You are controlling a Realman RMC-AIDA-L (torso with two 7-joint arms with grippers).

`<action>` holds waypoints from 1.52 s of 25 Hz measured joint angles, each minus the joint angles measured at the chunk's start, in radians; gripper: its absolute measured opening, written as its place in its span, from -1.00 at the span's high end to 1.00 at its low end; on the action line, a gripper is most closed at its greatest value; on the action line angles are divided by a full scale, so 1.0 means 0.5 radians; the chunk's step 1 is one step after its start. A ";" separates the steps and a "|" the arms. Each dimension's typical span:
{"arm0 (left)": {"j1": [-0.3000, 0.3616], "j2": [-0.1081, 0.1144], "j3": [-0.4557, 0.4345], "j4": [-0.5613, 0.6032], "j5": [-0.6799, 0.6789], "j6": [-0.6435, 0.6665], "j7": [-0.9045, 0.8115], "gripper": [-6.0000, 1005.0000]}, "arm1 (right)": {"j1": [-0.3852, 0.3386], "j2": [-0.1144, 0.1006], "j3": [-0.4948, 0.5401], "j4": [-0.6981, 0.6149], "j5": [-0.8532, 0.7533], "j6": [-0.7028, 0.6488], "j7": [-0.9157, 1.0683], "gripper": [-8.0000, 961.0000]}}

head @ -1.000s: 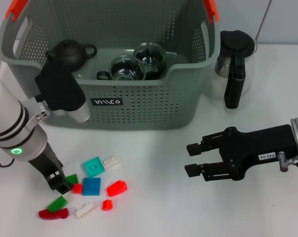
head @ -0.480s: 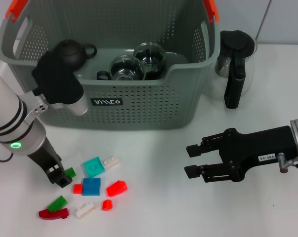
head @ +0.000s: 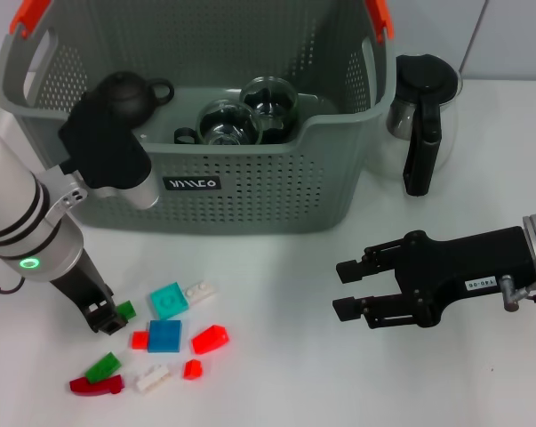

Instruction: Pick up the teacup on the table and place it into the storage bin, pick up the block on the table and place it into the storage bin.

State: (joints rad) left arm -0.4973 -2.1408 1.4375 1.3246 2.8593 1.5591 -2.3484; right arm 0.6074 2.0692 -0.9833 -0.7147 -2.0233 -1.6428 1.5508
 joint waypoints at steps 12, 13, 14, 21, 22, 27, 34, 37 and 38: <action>-0.074 0.007 -0.014 -0.121 0.000 0.002 -0.009 0.58 | 0.000 0.000 0.000 0.000 0.000 -0.003 -0.002 -0.19; -0.066 0.004 -0.019 -0.093 -0.002 0.010 -0.006 0.61 | 0.000 -0.001 0.000 0.000 0.000 -0.003 -0.002 -0.19; -0.063 0.004 -0.024 -0.074 -0.002 0.015 -0.003 0.61 | 0.000 -0.001 0.000 0.000 0.000 -0.003 -0.002 -0.19; -0.077 -0.029 -0.399 0.263 -0.103 0.335 0.186 0.57 | 0.002 -0.003 0.000 0.000 0.000 -0.001 -0.003 -0.19; -0.092 -0.033 -0.496 0.312 -0.147 0.398 0.236 0.57 | 0.002 -0.003 0.000 0.000 0.000 -0.001 -0.003 -0.19; -0.240 0.018 -1.320 0.489 -0.758 0.904 0.516 0.54 | 0.003 -0.003 0.000 0.000 0.000 0.000 -0.003 -0.19; -0.333 0.190 -1.636 0.435 -1.576 0.742 0.375 0.51 | 0.005 -0.008 0.000 -0.001 0.000 -0.002 0.002 -0.19; -0.454 0.224 -1.451 0.340 -1.449 0.442 0.314 0.50 | 0.009 -0.009 0.000 -0.001 0.001 -0.007 0.006 -0.19; -0.499 0.228 -1.384 0.279 -1.375 0.363 0.305 0.49 | 0.011 -0.009 0.000 -0.001 0.001 -0.008 0.005 -0.19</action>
State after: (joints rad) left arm -0.7470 -2.0266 0.7456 1.4642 2.1718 1.7404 -2.1957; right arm 0.6127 2.0649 -0.9833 -0.7150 -2.0227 -1.6468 1.5535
